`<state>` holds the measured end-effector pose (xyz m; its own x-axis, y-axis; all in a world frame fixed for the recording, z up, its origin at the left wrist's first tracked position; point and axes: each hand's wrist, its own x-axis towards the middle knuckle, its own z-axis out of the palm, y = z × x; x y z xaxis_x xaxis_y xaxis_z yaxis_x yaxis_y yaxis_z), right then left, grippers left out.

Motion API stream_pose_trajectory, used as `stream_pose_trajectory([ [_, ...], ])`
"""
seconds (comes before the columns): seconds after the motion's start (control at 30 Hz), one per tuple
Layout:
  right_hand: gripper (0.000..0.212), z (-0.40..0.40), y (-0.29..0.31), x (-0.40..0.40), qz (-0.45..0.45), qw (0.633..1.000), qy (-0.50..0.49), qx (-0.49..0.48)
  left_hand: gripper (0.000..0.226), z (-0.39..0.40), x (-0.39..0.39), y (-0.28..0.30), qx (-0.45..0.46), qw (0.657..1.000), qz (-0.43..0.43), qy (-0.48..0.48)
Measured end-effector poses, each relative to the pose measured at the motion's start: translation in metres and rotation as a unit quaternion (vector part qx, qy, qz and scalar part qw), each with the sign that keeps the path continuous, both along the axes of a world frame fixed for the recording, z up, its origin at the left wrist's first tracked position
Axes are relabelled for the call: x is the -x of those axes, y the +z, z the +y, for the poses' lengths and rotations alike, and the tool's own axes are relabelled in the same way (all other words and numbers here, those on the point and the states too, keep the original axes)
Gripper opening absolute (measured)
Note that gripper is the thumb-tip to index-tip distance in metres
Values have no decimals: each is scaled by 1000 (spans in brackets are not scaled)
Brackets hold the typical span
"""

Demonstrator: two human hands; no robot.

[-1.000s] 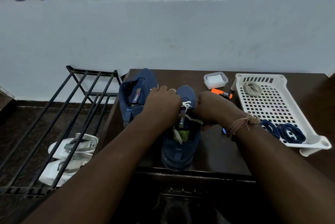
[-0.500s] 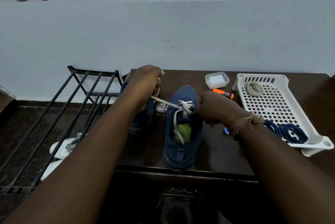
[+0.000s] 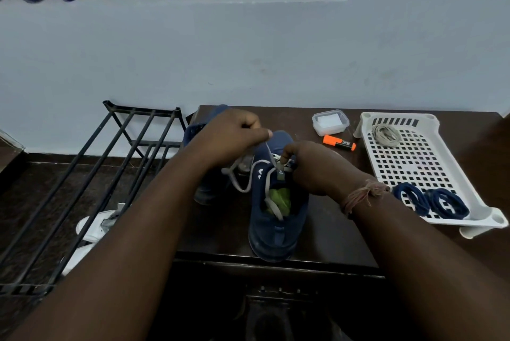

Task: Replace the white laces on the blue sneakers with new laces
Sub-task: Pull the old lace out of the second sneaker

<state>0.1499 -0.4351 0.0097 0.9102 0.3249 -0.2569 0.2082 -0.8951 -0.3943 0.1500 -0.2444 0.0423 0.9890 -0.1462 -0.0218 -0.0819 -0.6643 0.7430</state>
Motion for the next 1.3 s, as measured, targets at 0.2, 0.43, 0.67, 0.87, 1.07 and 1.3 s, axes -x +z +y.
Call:
stream_pose_trajectory([
  [0.2,29,5,-8,3,-6,1000,16,16,14,3,-7,9,442,882,70,146],
  [0.43,30,12,-20,7,-80,994,20,67,82,-1,-2,-19,-282,934,-4,220],
  [0.67,30,15,-21,2,-100,995,-3,13,26,-37,11,-47,-193,979,10,64],
  [0.87,13,-6,-19,-12,-96,958,-257,-85,19,-26,10,-49,-182,979,24,84],
  [1.07,36,6,-16,-8,-114,990,-26,-74,17,-23,6,-46,-164,982,48,81],
  [1.3,43,10,-26,5,-177,966,78,174,17,-23,4,-46,-155,982,70,77],
])
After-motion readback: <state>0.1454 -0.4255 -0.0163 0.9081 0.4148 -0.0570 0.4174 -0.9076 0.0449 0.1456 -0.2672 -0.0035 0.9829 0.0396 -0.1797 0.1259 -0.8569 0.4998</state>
